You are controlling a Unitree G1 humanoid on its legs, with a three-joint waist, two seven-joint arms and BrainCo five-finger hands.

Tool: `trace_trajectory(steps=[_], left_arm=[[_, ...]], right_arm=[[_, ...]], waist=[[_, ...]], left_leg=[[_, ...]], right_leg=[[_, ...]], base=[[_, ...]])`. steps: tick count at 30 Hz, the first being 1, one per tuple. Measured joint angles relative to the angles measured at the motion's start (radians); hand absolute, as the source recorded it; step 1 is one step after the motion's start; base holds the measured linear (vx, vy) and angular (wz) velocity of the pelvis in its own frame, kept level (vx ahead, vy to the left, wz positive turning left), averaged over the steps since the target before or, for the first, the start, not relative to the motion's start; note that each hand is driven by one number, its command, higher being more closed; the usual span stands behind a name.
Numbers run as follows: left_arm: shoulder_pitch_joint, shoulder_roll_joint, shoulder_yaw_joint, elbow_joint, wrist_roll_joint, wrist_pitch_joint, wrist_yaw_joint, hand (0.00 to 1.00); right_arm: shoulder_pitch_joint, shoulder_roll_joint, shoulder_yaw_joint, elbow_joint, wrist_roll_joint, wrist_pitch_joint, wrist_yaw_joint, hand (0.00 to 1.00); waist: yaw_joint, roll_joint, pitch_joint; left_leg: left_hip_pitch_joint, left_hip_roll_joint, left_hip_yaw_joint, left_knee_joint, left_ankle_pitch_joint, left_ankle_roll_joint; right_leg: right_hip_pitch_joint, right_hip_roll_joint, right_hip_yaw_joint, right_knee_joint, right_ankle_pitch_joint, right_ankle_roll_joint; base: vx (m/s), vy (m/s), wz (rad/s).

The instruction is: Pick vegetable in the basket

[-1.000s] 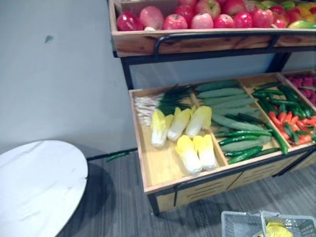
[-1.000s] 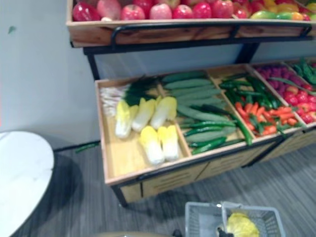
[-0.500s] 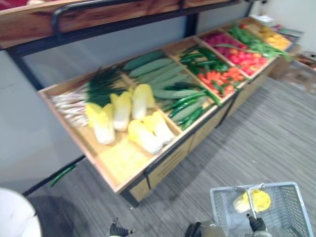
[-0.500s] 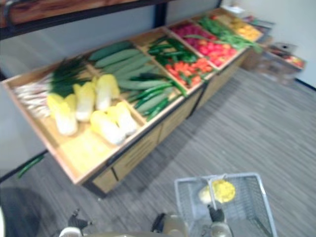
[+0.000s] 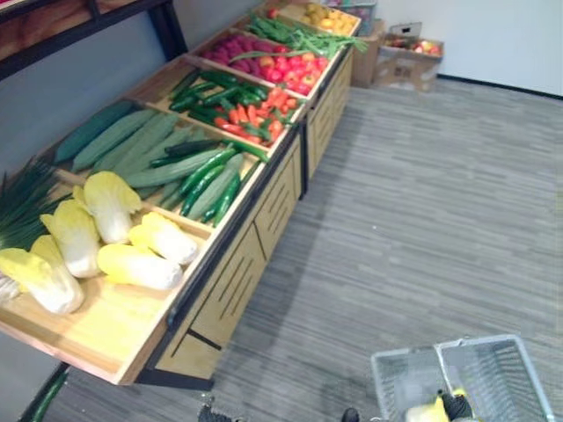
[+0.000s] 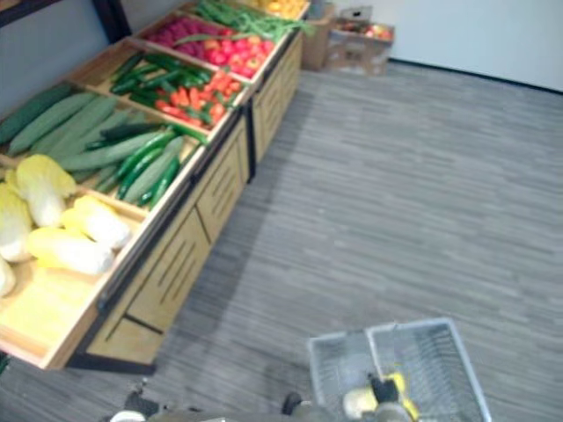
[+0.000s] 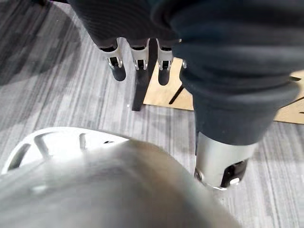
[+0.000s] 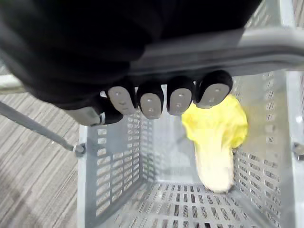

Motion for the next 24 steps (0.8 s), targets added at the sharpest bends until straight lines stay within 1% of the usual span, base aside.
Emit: trace_trajectory(steps=[1, 2, 3, 4, 5, 6, 7, 8, 9, 10, 11, 12, 14, 15, 16, 17, 20, 21, 22, 23, 24], left_arm=[[0.001, -0.008, 0.015, -0.002, -0.011, -0.001, 0.01, 0.0], [0.001, -0.01, 0.018, -0.001, -0.011, -0.001, 0.015, 0.0], [0.002, -0.021, 0.019, -0.002, -0.018, -0.003, 0.019, 0.0], [0.004, -0.031, 0.019, -0.002, -0.028, -0.005, 0.023, 0.0], [0.006, -0.032, 0.018, -0.002, -0.028, -0.005, 0.024, 0.0], [0.011, -0.038, 0.013, -0.004, -0.028, -0.009, 0.03, 0.0], [0.02, -0.042, 0.005, -0.013, -0.027, -0.017, 0.031, 0.0], [0.027, -0.046, 0.0, -0.019, -0.027, -0.021, 0.031, 0.0], [0.038, -0.06, -0.003, -0.02, -0.026, -0.022, 0.031, 0.0], [0.04, -0.056, 0.001, -0.019, -0.027, -0.02, 0.029, 0.0], [0.04, -0.047, -0.011, -0.021, -0.024, -0.022, 0.03, 0.0], [0.038, -0.046, -0.014, -0.02, -0.023, -0.021, 0.03, 0.0], [0.038, -0.037, -0.03, -0.021, 0.012, -0.021, 0.03, 0.0], [0.035, -0.036, -0.04, -0.021, 0.014, -0.021, 0.03, 0.0], [0.031, -0.031, -0.052, -0.021, 0.014, -0.021, 0.029, 0.0], [0.028, -0.032, -0.07, -0.021, 0.014, -0.022, 0.029, 0.0], [0.027, -0.032, -0.073, -0.021, 0.014, -0.022, 0.03, 0.0], [0.027, -0.031, -0.073, -0.021, 0.014, -0.022, 0.03, 0.0], [0.028, -0.031, -0.073, -0.02, 0.014, -0.021, 0.029, 0.0], [0.03, -0.029, -0.08, -0.018, 0.012, -0.022, 0.026, 0.0], [0.031, -0.027, -0.089, -0.018, 0.012, -0.022, 0.024, 0.0]], right_arm=[[-0.002, -0.001, 0.007, -0.009, -0.008, 0.0, 0.001, 1.0], [-0.003, 0.001, 0.008, -0.017, -0.008, 0.0, 0.001, 1.0], [-0.015, 0.001, 0.011, -0.03, -0.006, -0.003, 0.001, 1.0], [-0.036, 0.001, 0.017, -0.032, -0.006, -0.014, 0.003, 1.0], [-0.038, 0.001, 0.019, -0.034, -0.006, -0.016, 0.003, 1.0], [-0.037, -0.001, 0.035, -0.051, -0.007, -0.021, 0.006, 1.0], [-0.033, -0.007, 0.052, -0.067, -0.008, -0.023, 0.008, 1.0], [-0.032, -0.01, 0.054, -0.072, -0.008, -0.024, 0.009, 1.0], [-0.03, -0.021, 0.056, -0.081, -0.008, -0.027, 0.01, 1.0], [-0.024, -0.013, 0.058, -0.081, -0.008, -0.029, 0.011, 1.0], [0.0, -0.011, 0.063, -0.096, -0.008, -0.043, 0.013, 1.0], [0.001, -0.01, 0.063, -0.101, -0.008, -0.043, 0.015, 1.0], [0.008, -0.015, 0.061, -0.104, -0.008, -0.043, 0.016, 1.0], [0.009, -0.02, 0.062, -0.105, -0.008, -0.043, 0.016, 1.0], [0.01, -0.028, 0.061, -0.105, -0.008, -0.043, 0.015, 1.0], [0.01, -0.033, 0.058, -0.105, -0.008, -0.043, 0.015, 1.0], [0.007, -0.034, 0.058, -0.105, -0.01, -0.044, 0.018, 1.0], [0.006, -0.036, 0.044, -0.105, -0.01, -0.05, 0.019, 1.0], [0.006, -0.037, 0.038, -0.105, -0.01, -0.051, 0.019, 1.0], [0.01, -0.037, 0.011, -0.105, -0.009, -0.055, 0.02, 1.0], [0.013, -0.037, 0.001, -0.105, -0.008, -0.055, 0.02, 1.0]], waist=[[0.006, -0.008, 0.015], [0.006, -0.005, 0.015], [0.008, -0.002, 0.017], [0.013, 0.005, 0.021], [0.015, 0.006, 0.022], [0.02, 0.012, 0.025], [0.027, 0.023, 0.029], [0.032, 0.029, 0.028], [0.039, 0.057, 0.032], [0.051, 0.059, 0.03], [0.052, 0.044, 0.031], [0.053, 0.032, 0.031], [0.051, 0.025, 0.028], [0.051, 0.024, 0.027], [0.049, 0.033, 0.029], [0.05, 0.041, 0.024], [0.053, 0.041, 0.024], [0.055, 0.038, 0.026], [0.055, 0.036, 0.027], [0.054, 0.032, 0.03], [0.053, 0.029, 0.031]], left_leg=[[-0.025, 0.0, -0.117, 0.041, 0.011, -0.018], [-0.037, -0.03, -0.204, 0.038, -0.006, -0.035], [-0.052, -0.103, -0.368, 0.015, -0.052, -0.045], [-0.049, -0.203, -0.522, -0.032, -0.1, -0.054], [-0.048, -0.218, -0.546, -0.045, -0.108, -0.054], [-0.046, -0.287, -0.663, -0.109, -0.131, -0.066], [-0.045, -0.339, -0.761, -0.19, -0.137, -0.074], [-0.041, -0.356, -0.799, -0.233, -0.137, -0.074], [-0.03, -0.365, -0.868, -0.323, -0.129, -0.063], [-0.023, -0.372, -0.849, -0.326, -0.133, -0.054], [-0.03, -0.386, -0.836, -0.343, -0.13, -0.048], [-0.03, -0.395, -0.832, -0.348, -0.13, -0.046], [-0.025, -0.429, -0.828, -0.398, -0.11, -0.018], [-0.02, -0.437, -0.828, -0.411, -0.102, -0.007], [-0.012, -0.451, -0.829, -0.433, -0.093, 0.002], [-0.013, -0.461, -0.828, -0.444, -0.09, 0.004], [0.002, -0.473, -0.82, -0.469, -0.093, 0.007], [0.015, -0.479, -0.811, -0.465, -0.11, 0.019], [0.027, -0.48, -0.808, -0.465, -0.117, 0.022], [0.055, -0.485, -0.804, -0.462, -0.133, 0.03], [0.068, -0.488, -0.803, -0.458, -0.141, 0.033]], right_leg=[[0.011, 0.001, 0.044, 0.001, 0.004, -0.006], [0.011, -0.003, 0.072, 0.003, 0.007, -0.004], [0.008, -0.015, 0.125, 0.0, 0.012, -0.002], [0.008, -0.016, 0.202, -0.017, 0.02, 0.018], [0.007, -0.015, 0.215, -0.019, 0.017, 0.013], [0.005, -0.015, 0.248, -0.024, 0.02, 0.017], [-0.004, -0.006, 0.276, -0.025, 0.022, 0.019], [-0.011, 0.0, 0.289, -0.025, 0.028, 0.023], [-0.019, 0.025, 0.298, -0.025, 0.035, 0.032], [-0.016, 0.02, 0.312, -0.03, 0.048, 0.044], [-0.013, 0.002, 0.309, -0.049, 0.065, 0.061], [-0.017, -0.007, 0.309, -0.053, 0.074, 0.066], [-0.031, -0.038, 0.305, -0.066, 0.082, 0.072], [-0.032, -0.045, 0.3, -0.068, 0.084, 0.074], [-0.034, -0.058, 0.297, -0.073, 0.086, 0.077], [-0.037, -0.066, 0.297, -0.083, 0.087, 0.083], [-0.037, -0.075, 0.302, -0.082, 0.077, 0.097], [-0.044, -0.082, 0.308, -0.041, 0.043, 0.111], [-0.052, -0.085, 0.313, -0.003, 0.018, 0.116], [-0.077, -0.094, 0.317, 0.104, -0.034, 0.127], [-0.1, -0.1, 0.317, 0.179, -0.06, 0.137]], base=[[-0.08, -0.067, -0.82], [-0.07, -0.012, -1.05], [-0.07, 0.043, -1.43], [-0.05, 0.042, -1.39], [-0.05, 0.07, -1.39], [-0.05, 0.123, -1.01], [-0.05, 0.123, -1.08], [-0.06, 0.202, -0.98], [-0.02, 0.16, -0.82], [0.02, 0.231, -0.59], [0.06, 0.144, -0.23], [0.09, 0.163, -0.03], [0.12, 0.146, 0.05], [0.14, 0.113, 0.16], [0.18, 0.117, 0.09], [0.15, 0.089, 0.03], [0.17, 0.067, -0.08], [0.16, 0.064, -0.13], [0.2, 0.085, -0.13], [0.14, 0.062, -0.08], [0.14, 0.081, -0.03]])
